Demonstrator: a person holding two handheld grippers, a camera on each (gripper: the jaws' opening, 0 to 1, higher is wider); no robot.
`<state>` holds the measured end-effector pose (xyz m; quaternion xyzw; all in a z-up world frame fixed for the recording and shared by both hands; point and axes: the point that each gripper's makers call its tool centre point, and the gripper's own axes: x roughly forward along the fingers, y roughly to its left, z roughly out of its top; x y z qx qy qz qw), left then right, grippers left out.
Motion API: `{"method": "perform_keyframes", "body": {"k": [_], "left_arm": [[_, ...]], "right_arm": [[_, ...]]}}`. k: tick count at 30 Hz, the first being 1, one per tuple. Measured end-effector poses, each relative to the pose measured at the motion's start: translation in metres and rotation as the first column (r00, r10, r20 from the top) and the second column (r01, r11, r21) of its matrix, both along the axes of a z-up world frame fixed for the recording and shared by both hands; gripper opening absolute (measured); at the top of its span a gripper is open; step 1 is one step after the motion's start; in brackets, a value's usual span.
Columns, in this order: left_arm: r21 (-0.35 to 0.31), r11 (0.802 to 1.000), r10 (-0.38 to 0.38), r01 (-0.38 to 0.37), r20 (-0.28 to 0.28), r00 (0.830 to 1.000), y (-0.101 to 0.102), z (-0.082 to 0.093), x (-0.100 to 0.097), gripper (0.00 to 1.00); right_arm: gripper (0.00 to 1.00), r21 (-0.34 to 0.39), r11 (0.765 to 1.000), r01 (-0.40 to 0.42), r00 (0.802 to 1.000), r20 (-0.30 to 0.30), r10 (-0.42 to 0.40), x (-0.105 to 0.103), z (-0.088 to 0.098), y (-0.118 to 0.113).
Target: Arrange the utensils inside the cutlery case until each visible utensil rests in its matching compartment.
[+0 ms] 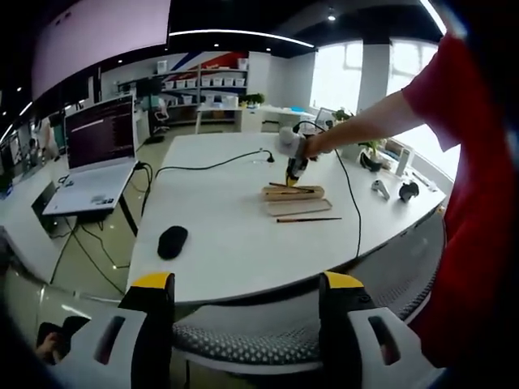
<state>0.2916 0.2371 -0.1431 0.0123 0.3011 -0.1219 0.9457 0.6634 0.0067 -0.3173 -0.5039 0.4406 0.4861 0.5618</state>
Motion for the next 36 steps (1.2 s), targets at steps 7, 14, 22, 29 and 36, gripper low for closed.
{"method": "perform_keyframes", "body": {"k": [7,14,22,29,36], "left_arm": [[0.000,1.000,0.007,-0.007,0.000,1.000,0.000,0.000,-0.001,0.75],[0.007,1.000,0.011,-0.011,-0.002,1.000,0.001,0.000,-0.003,0.75],[0.007,1.000,0.014,-0.014,-0.004,1.000,0.001,-0.001,-0.003,0.75],[0.009,1.000,0.011,-0.011,-0.007,1.000,0.001,-0.002,-0.001,0.75],[0.009,1.000,-0.001,0.000,0.005,1.000,-0.003,0.002,0.003,0.74]], "right_arm": [[0.00,0.000,1.000,0.027,1.000,-0.012,-0.027,0.009,-0.007,-0.004],[0.00,0.001,0.999,0.050,0.999,-0.021,-0.050,0.003,-0.009,-0.002],[0.00,-0.006,0.999,0.048,0.999,-0.006,-0.048,0.003,-0.012,-0.005],[0.00,0.025,0.998,0.065,0.998,0.004,-0.065,0.007,-0.001,-0.011],[0.00,0.048,0.994,0.101,0.994,0.030,-0.103,0.012,0.017,-0.024]]}}
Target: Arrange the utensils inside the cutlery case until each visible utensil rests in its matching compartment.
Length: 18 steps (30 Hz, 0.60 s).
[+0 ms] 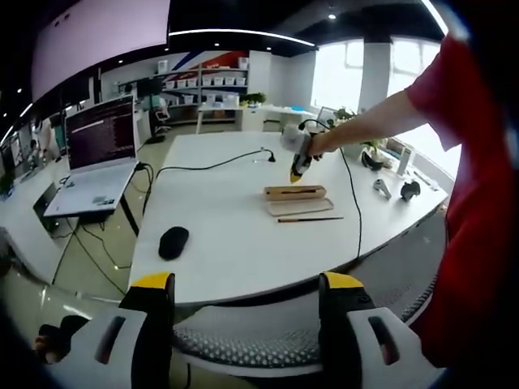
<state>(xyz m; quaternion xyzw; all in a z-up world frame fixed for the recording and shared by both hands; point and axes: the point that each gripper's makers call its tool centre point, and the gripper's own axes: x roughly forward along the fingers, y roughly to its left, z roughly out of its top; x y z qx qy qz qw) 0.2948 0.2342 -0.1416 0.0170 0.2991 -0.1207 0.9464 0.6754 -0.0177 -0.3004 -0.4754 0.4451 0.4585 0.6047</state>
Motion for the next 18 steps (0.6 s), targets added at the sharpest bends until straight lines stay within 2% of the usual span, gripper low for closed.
{"method": "perform_keyframes", "body": {"k": [3,7,14,18], "left_arm": [[0.000,1.000,-0.005,0.005,0.004,1.000,-0.002,0.000,0.000,0.74],[0.001,1.000,-0.011,0.011,0.001,1.000,-0.005,-0.001,-0.001,0.74],[0.002,1.000,-0.025,0.025,-0.003,1.000,-0.010,-0.002,0.000,0.74],[0.006,0.999,-0.033,0.033,-0.002,0.999,-0.012,-0.001,0.001,0.74]], "right_arm": [[0.00,-0.002,1.000,-0.004,1.000,0.013,0.004,0.002,0.003,-0.007],[0.00,-0.015,1.000,0.008,1.000,0.012,-0.008,0.006,-0.004,-0.024],[0.00,-0.018,0.999,0.050,0.999,-0.001,-0.050,0.002,-0.007,-0.043],[0.00,0.000,0.994,0.106,0.994,-0.012,-0.106,0.001,-0.011,-0.051]]}}
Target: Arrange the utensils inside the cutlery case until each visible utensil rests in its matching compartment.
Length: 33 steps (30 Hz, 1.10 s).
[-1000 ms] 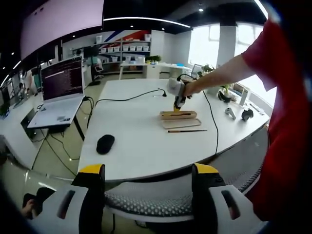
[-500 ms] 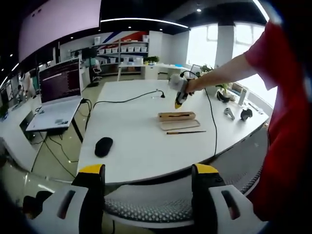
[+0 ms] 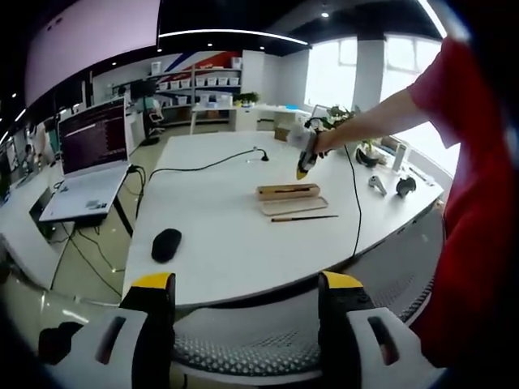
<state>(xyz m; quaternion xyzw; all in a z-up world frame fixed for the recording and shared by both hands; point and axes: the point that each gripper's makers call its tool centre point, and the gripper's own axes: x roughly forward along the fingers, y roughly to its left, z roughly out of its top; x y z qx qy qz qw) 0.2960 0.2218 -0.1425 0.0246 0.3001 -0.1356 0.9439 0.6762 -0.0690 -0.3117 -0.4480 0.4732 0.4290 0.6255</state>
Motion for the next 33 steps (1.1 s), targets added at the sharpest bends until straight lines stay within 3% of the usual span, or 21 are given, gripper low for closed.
{"method": "perform_keyframes", "body": {"k": [6,12,18,25,33], "left_arm": [[0.006,1.000,0.000,0.000,-0.005,1.000,0.000,0.000,0.000,0.74],[0.016,1.000,-0.002,0.003,-0.005,1.000,-0.001,0.002,0.001,0.74],[0.025,1.000,0.007,-0.007,-0.014,1.000,0.000,0.003,-0.003,0.74],[0.037,0.999,0.001,0.000,-0.025,1.000,-0.003,0.002,-0.002,0.74],[0.031,0.999,-0.020,0.020,-0.022,1.000,-0.013,0.002,0.005,0.74]], "right_arm": [[0.00,-0.002,1.000,-0.004,1.000,-0.003,0.004,-0.003,-0.005,-0.004],[0.00,0.022,0.999,0.047,0.998,-0.036,-0.046,-0.008,-0.012,-0.009],[0.04,0.096,0.982,0.160,0.986,-0.070,-0.154,-0.007,-0.026,-0.008],[0.05,0.078,0.989,0.130,0.990,-0.063,-0.125,-0.016,-0.036,-0.014],[0.01,0.100,0.987,0.128,0.984,-0.135,-0.114,-0.025,-0.035,-0.012]]}}
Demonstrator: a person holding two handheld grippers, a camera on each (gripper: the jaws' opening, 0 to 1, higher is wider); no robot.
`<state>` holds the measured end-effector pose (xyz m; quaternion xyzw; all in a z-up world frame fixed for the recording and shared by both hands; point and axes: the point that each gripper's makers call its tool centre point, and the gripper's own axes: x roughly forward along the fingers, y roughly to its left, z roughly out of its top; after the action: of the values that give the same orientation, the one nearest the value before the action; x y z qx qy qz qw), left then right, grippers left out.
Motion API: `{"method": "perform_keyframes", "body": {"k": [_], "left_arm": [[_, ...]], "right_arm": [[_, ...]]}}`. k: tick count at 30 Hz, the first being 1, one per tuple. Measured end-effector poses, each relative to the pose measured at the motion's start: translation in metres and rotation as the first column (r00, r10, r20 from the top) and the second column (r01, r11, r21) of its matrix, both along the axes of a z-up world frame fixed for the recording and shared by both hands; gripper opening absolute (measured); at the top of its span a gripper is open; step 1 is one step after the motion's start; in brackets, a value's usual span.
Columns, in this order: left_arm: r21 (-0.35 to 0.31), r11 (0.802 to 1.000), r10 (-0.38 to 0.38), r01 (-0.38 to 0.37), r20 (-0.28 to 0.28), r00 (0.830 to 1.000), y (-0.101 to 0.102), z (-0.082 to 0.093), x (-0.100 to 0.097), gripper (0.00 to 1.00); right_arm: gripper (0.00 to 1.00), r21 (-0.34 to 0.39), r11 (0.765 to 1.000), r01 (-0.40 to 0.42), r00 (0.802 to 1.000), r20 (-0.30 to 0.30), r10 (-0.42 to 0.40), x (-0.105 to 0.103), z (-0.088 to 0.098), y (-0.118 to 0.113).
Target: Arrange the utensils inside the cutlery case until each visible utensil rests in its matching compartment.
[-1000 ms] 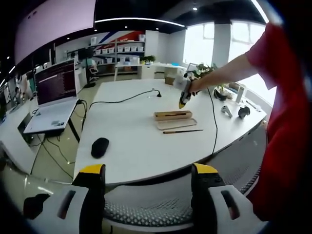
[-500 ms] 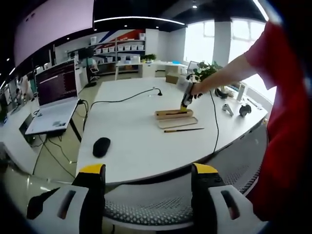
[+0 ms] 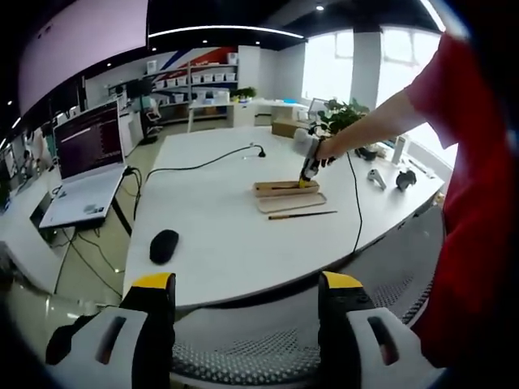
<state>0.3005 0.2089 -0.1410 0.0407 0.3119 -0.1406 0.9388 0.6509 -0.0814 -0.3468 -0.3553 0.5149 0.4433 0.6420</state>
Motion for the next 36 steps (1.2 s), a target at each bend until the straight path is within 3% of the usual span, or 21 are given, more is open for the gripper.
{"method": "perform_keyframes", "body": {"k": [5,7,13,21,25,27,30,34,36], "left_arm": [[0.025,1.000,-0.017,0.017,-0.007,1.000,-0.001,-0.001,0.001,0.74],[0.022,1.000,-0.015,0.016,-0.006,1.000,0.000,0.000,0.001,0.74],[0.013,1.000,-0.009,0.009,-0.003,1.000,0.003,0.000,0.001,0.74],[0.013,1.000,-0.016,0.016,-0.004,1.000,0.001,-0.002,0.002,0.74],[0.004,1.000,-0.007,0.007,-0.007,1.000,0.001,-0.002,-0.001,0.74],[0.001,1.000,-0.002,0.002,-0.010,1.000,0.002,-0.003,-0.001,0.74],[0.005,1.000,-0.004,0.004,-0.011,1.000,0.002,-0.003,-0.001,0.74],[0.010,1.000,-0.009,0.009,-0.010,1.000,0.001,-0.003,0.001,0.73],[0.015,1.000,-0.012,0.012,-0.009,1.000,0.000,-0.003,0.002,0.73]], "right_arm": [[0.00,0.058,0.992,0.112,0.992,-0.061,-0.108,-0.003,0.003,0.004],[0.01,0.079,0.987,0.143,0.989,-0.057,-0.139,0.010,0.005,0.005],[0.00,0.021,0.996,0.089,0.996,-0.012,-0.089,0.007,0.013,-0.009],[0.00,-0.028,0.997,0.075,0.997,0.002,-0.075,0.004,-0.003,-0.018],[0.00,-0.030,0.998,0.056,0.998,0.014,-0.056,0.005,0.000,-0.016],[0.00,-0.050,0.999,0.007,0.998,0.061,-0.004,0.009,0.000,-0.018],[0.00,-0.046,0.999,0.025,0.998,0.051,-0.023,0.007,0.000,-0.017],[0.00,0.015,0.993,0.115,0.992,0.058,-0.116,0.011,0.009,-0.015],[0.00,-0.024,0.988,0.152,0.988,0.031,-0.151,0.007,0.005,-0.023]]}}
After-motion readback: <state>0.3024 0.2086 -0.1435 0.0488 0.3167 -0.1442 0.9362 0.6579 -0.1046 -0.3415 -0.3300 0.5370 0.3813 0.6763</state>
